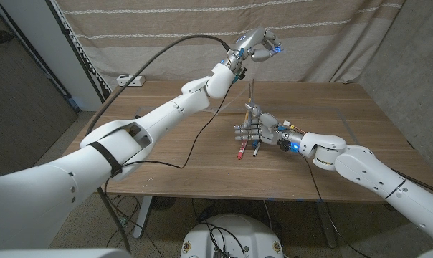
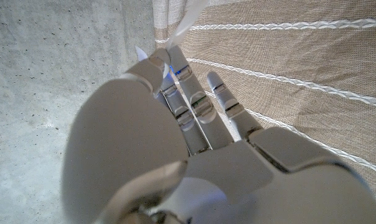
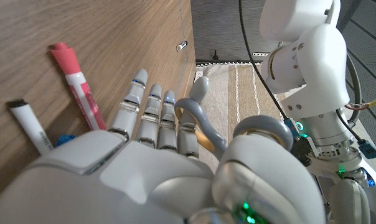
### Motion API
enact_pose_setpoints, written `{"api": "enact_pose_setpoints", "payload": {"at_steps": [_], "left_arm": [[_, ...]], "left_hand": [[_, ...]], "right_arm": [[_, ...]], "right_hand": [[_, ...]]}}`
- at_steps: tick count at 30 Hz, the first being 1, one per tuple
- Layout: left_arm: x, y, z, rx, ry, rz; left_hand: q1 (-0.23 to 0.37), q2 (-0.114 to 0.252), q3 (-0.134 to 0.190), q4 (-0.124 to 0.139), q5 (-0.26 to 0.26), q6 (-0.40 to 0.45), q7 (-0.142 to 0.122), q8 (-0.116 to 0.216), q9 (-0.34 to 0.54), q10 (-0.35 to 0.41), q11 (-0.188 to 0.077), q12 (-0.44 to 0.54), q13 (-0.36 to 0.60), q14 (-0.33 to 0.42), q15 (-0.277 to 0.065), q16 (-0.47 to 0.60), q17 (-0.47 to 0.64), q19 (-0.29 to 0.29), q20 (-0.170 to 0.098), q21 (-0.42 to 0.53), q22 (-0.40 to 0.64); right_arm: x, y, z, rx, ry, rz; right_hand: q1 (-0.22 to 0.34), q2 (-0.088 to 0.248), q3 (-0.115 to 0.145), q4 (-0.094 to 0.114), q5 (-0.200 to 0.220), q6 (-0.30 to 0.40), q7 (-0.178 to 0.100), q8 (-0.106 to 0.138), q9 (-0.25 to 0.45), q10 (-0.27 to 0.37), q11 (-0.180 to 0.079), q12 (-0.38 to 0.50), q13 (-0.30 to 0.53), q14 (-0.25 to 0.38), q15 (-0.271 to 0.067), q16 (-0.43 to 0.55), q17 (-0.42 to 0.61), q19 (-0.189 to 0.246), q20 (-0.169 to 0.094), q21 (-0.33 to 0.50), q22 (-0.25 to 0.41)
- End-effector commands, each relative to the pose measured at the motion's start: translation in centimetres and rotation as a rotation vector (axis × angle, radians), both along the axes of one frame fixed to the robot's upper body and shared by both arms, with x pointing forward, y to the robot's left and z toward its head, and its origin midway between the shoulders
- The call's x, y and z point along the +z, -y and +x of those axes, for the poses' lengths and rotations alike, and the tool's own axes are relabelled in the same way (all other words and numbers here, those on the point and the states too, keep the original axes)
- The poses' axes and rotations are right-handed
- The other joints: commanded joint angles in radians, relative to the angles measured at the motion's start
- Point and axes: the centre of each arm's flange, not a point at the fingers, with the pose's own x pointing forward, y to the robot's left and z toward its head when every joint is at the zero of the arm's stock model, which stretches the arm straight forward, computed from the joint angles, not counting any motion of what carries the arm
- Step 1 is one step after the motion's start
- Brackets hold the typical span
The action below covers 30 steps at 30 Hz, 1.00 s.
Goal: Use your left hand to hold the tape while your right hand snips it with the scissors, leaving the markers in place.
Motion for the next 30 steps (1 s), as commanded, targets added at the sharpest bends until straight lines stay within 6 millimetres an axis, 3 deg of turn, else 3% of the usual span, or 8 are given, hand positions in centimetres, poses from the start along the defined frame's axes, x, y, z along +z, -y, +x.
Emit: {"api": "enact_pose_setpoints", "payload": {"at_steps": [1,30], "left_arm": [[-0.21,-0.01,0.06,0.009,0.013,0.019],[-1.04,0.06,-0.11,0.062,0.102,0.034]], "left_hand": [[0.007,0.005,-0.007,0.001,0.007,0.0,-0.005,0.006,0.0,0.002,-0.006,0.006,0.002,0.005,-0.008,0.002,0.073,-0.001,-0.13,0.005,0.003],[0.008,0.006,-0.01,0.001,0.007,0.0,-0.004,0.008,-0.002,0.004,-0.007,0.005,0.003,0.008,-0.008,0.003,0.075,-0.002,-0.131,0.012,0.003]], "right_arm": [[-0.06,-0.07,0.07,-0.015,-0.007,-0.023],[-0.2,0.87,0.81,-0.038,-0.04,-0.016]], "right_hand": [[0.022,0.002,0.008,-0.005,-0.001,0.003,0.032,0.0,-0.001,0.005,0.001,0.003,0.003,0.009,0.004,-0.001,0.002,-0.002,-0.001,-0.002,0.001],[0.063,0.018,0.03,-0.016,-0.007,0.005,0.033,0.009,0.011,0.019,0.008,0.006,0.003,0.027,0.004,0.003,0.002,0.002,-0.001,-0.001,0.002]]}}
